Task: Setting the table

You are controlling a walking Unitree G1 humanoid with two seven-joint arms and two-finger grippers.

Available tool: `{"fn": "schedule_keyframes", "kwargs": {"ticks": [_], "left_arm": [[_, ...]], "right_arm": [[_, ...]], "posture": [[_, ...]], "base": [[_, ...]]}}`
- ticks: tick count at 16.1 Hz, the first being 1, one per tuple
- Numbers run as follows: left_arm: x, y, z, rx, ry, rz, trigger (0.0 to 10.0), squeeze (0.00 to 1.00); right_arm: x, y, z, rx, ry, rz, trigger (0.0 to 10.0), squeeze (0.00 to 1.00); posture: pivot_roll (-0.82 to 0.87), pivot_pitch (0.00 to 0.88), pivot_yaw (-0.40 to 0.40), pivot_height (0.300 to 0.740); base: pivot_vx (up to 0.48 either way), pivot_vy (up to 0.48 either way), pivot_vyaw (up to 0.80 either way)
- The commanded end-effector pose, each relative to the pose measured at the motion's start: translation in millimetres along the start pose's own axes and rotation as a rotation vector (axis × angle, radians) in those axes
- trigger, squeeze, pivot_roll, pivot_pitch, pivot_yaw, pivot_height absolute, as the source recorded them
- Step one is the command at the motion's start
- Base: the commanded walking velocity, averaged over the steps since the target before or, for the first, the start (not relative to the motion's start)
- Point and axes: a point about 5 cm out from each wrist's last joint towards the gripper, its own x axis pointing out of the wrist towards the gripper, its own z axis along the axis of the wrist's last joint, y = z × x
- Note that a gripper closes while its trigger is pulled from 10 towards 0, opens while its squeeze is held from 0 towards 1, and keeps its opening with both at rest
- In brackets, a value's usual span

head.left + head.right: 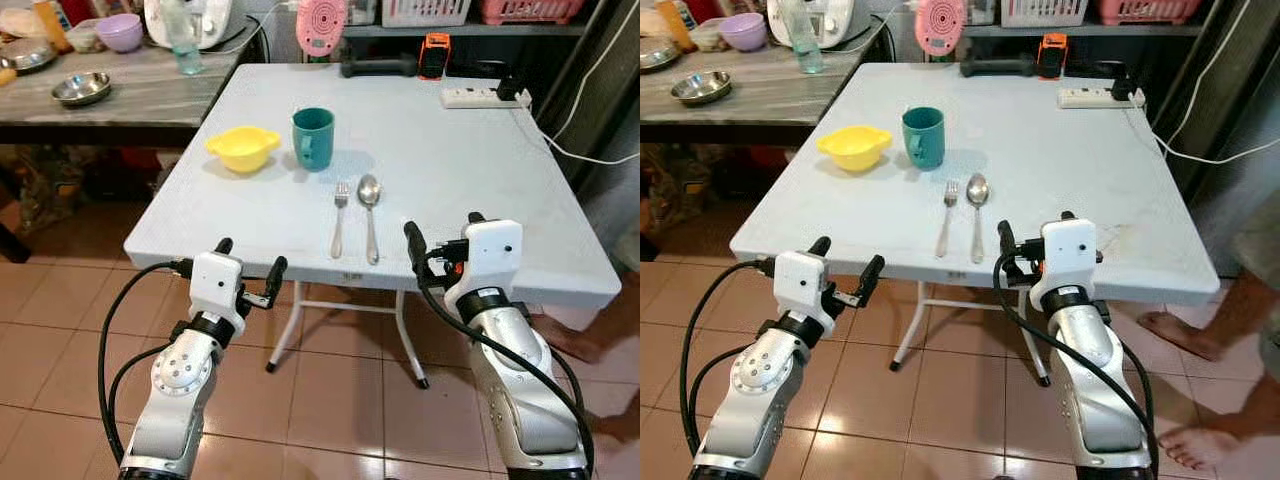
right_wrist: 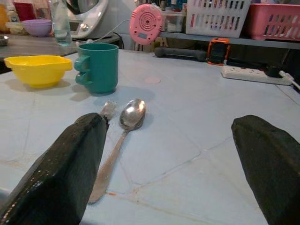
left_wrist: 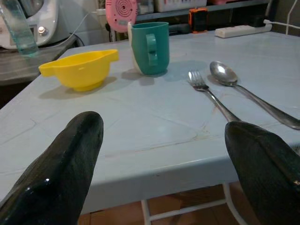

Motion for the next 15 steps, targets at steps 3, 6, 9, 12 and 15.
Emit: {"fn": "schedule_keyframes", "kwargs": {"ticks": [3,6,9,12,15], "left_arm": [[-2.8,2.2,0.3,-0.005,-0.006,-0.017,10.0,0.0],[-1.7,-0.5,0.5,-0.003,-0.012,-0.038,10.0,0.0],[-2.1,-1.4,0.3,-0.005,-0.014,-0.051,10.0,0.0],[-2.3,-3.2,0.5,-0.007,-0.017,-0.06,10.0,0.0],[-2.0,-3.9,0.2,-0.012,-0.016,-0.067,10.0,0.0]], "right_arm": [[1.3,5.4,2.8,0.012,-0.014,0.018,10.0,0.0],[2.3,5.8,4.2,0.005,-0.024,0.023,10.0,0.0],[2.1,6.2,3.8,0.009,-0.023,0.023,10.0,0.0],[1.8,7.0,3.6,0.011,-0.022,0.024,10.0,0.0],[1.2,5.2,3.8,0.009,-0.023,0.019,10.0,0.0]], "posture": [[-0.05,0.107,0.063,0.74],[-0.05,0.107,0.063,0.74],[-0.05,0.105,0.065,0.74],[-0.05,0.107,0.065,0.74],[-0.06,0.107,0.067,0.74]], "base": [[0.0,0.0,0.0],[0.095,0.0,0.0],[0.375,0.0,0.0],[0.457,0.0,0.0],[0.48,0.0,0.0]]}}
